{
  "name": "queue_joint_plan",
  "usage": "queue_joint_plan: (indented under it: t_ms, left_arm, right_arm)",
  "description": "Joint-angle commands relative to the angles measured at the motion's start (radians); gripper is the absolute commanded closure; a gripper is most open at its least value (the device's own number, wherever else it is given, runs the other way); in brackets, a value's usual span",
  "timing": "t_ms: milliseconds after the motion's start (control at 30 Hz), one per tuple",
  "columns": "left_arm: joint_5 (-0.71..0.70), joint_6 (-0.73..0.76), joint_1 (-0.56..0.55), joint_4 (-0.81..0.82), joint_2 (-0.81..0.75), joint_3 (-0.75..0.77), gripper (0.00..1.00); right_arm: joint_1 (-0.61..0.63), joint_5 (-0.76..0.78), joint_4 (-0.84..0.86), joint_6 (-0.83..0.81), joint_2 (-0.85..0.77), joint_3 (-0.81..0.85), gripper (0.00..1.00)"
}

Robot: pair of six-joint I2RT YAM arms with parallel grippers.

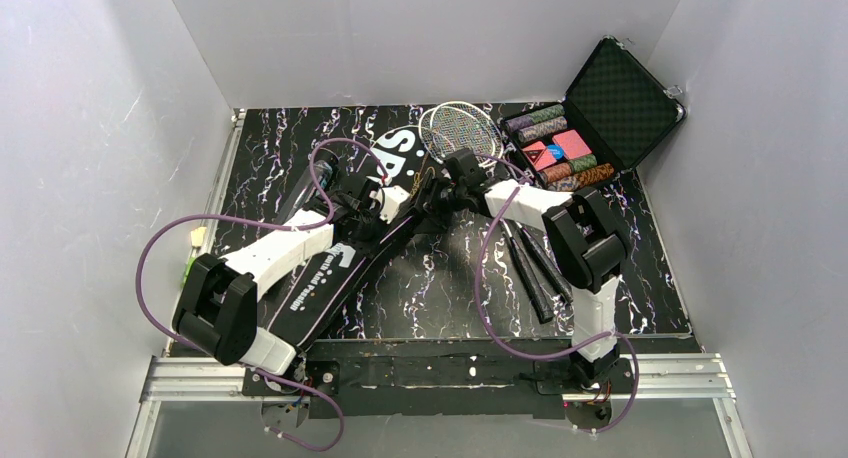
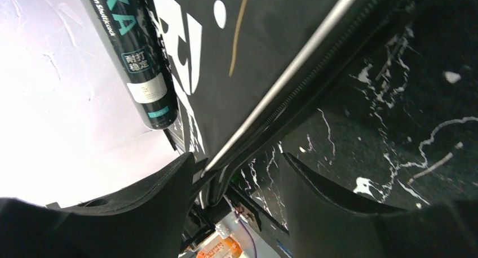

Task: Pack up the badminton gear

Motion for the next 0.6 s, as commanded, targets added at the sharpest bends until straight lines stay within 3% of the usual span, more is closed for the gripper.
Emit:
queue_joint_plan:
  t_ms: [0, 233, 567]
  left_arm:
    - [0.002, -0.007, -0.001, -0.014, -0.03, 0.038, 0.89]
    - [0.015, -0.015, -0.001, -0.009, -0.032, 0.042, 0.89]
    - [0.018, -0.044, -0.001, -0.059, -0.072, 0.073, 1.0]
  right_arm:
    - [0.006, -0.012, 0.056, 0.01, -0.068, -0.043, 0.34]
    - [0.006, -0.01, 0.07, 0.03, -0.028, 0.006, 0.35]
    - [0.004, 0.031, 0.062, 0.055, 0.057, 0.092, 0.38]
